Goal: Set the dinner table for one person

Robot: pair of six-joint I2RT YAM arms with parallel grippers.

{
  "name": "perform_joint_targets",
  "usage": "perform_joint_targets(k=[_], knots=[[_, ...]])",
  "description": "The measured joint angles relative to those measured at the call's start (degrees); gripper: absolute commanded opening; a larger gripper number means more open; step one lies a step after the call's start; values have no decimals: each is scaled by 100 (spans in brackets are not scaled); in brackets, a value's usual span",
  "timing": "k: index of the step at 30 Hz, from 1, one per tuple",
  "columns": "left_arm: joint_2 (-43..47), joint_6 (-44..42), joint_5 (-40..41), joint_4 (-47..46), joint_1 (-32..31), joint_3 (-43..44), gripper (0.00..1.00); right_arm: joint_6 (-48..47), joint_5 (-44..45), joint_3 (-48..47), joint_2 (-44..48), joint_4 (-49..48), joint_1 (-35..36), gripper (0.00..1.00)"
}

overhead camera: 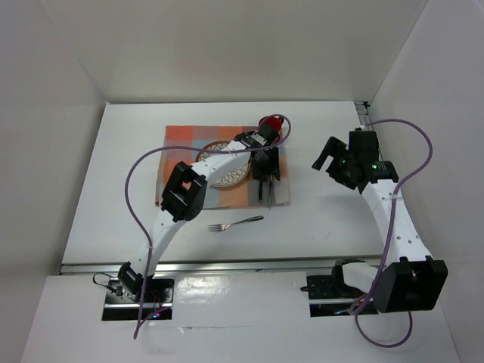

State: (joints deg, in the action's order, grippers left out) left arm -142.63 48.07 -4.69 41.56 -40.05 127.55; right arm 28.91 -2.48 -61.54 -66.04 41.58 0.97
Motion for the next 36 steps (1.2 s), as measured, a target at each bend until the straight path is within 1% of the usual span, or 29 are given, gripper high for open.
perform_joint_targets(k=[4, 7, 11, 14, 15, 17, 18, 21, 23, 25, 26, 29, 30, 31, 32, 36], knots=[[144, -31, 39, -4, 0, -72, 63, 0, -15, 0, 0, 2, 0, 100], [601, -160, 151, -55, -26, -503, 63, 0, -50, 4, 4, 0, 0, 100], [1591, -319, 345, -70, -114, -1154, 63, -48, -240, 109, 76, -35, 0, 100], [2577, -413, 627, -20, -199, -1696, 63, -170, -507, 374, 157, -96, 83, 100], [2959, -437, 721, 48, -210, -1932, 63, -205, -542, 483, 173, -116, 216, 100], [3679, -450, 881, 214, -164, -2347, 63, -264, -640, 678, 168, -227, 710, 100], [4068, -450, 973, 278, -79, -2588, 63, -295, -629, 754, 136, -315, 1086, 100], [5108, -450, 1285, 592, 407, -3220, 63, -402, -468, 763, -225, -634, 2485, 100], [5606, -446, 1515, 837, 754, -3464, 63, -546, -240, 592, -787, -739, 3324, 98], [5969, -444, 1781, 1097, 1069, -3569, 63, -741, 0, 308, -1493, -800, 3963, 92], [6127, -444, 1895, 1231, 1176, -3585, 63, -870, 219, 96, -1976, -826, 4291, 84], [6476, -450, 2114, 1510, 1425, -3587, 63, -1178, 549, -46, -2588, -979, 4760, 74], [6572, -455, 2153, 1585, 1517, -3585, 63, -1331, 660, -55, -2752, -1025, 4920, 67], [6647, -459, 2184, 1641, 1617, -3582, 63, -1445, 704, -59, -2848, -1049, 5031, 64], [6704, -476, 2184, 1711, 1768, -3574, 63, -1574, 737, -72, -2929, -1086, 5145, 63], [6725, -595, 2129, 1897, 2260, -3510, 63, -2059, 824, -221, -3126, -1338, 5353, 63]])
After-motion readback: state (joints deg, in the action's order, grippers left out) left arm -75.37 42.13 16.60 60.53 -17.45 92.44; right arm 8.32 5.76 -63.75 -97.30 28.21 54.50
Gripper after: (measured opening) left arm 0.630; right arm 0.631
